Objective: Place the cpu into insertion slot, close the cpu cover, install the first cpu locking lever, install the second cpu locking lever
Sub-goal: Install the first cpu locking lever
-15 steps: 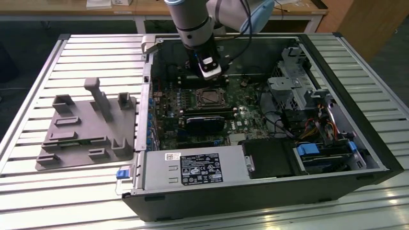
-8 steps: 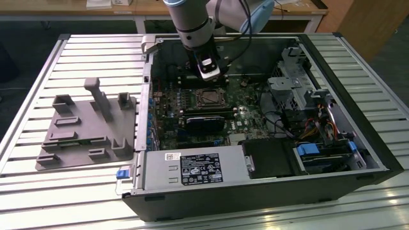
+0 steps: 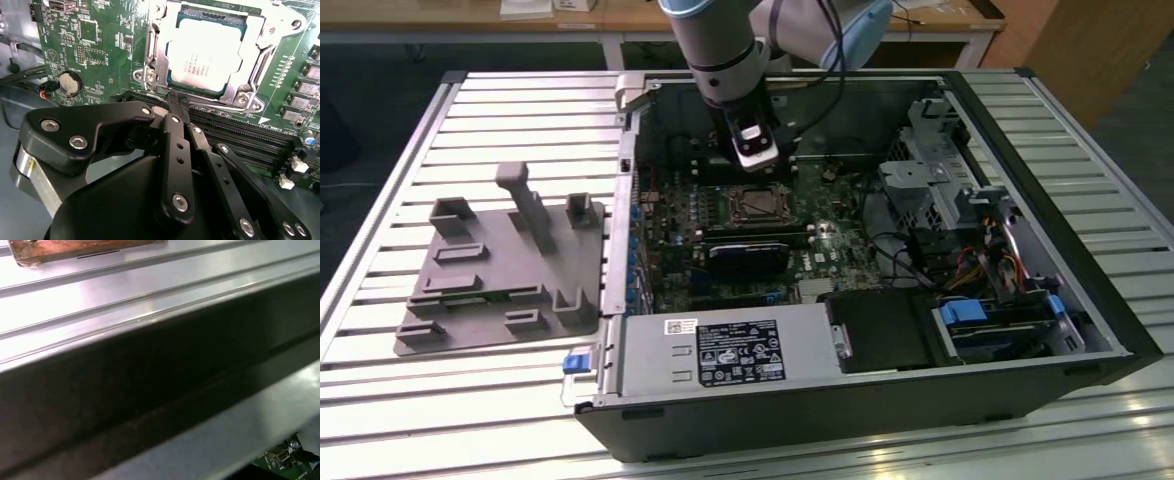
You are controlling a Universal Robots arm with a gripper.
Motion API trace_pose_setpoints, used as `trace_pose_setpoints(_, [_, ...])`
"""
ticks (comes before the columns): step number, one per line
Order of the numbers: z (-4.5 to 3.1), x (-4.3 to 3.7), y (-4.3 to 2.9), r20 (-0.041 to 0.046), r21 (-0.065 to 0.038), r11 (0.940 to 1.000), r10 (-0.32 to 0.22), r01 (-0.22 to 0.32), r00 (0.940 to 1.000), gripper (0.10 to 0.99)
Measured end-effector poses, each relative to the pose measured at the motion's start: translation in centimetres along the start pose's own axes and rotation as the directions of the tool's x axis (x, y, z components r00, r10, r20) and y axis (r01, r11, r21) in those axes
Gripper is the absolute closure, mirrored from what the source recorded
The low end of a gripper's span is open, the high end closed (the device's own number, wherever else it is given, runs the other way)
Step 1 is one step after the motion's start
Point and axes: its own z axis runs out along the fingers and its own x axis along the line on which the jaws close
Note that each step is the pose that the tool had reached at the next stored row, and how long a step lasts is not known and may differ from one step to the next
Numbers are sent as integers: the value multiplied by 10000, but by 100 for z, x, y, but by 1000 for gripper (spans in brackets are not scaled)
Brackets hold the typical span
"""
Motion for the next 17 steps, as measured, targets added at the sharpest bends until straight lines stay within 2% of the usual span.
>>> trace_pose_setpoints(7, [32, 8, -6, 53, 11, 10000, 84, -84, 10000, 984])
trace_pose_setpoints(13, [33, 9, -6, 55, 8, 10000, 93, -93, 9999, 984])
trace_pose_setpoints(17, [7, 2, -2, 55, 10, 10000, 92, -92, 9999, 984])
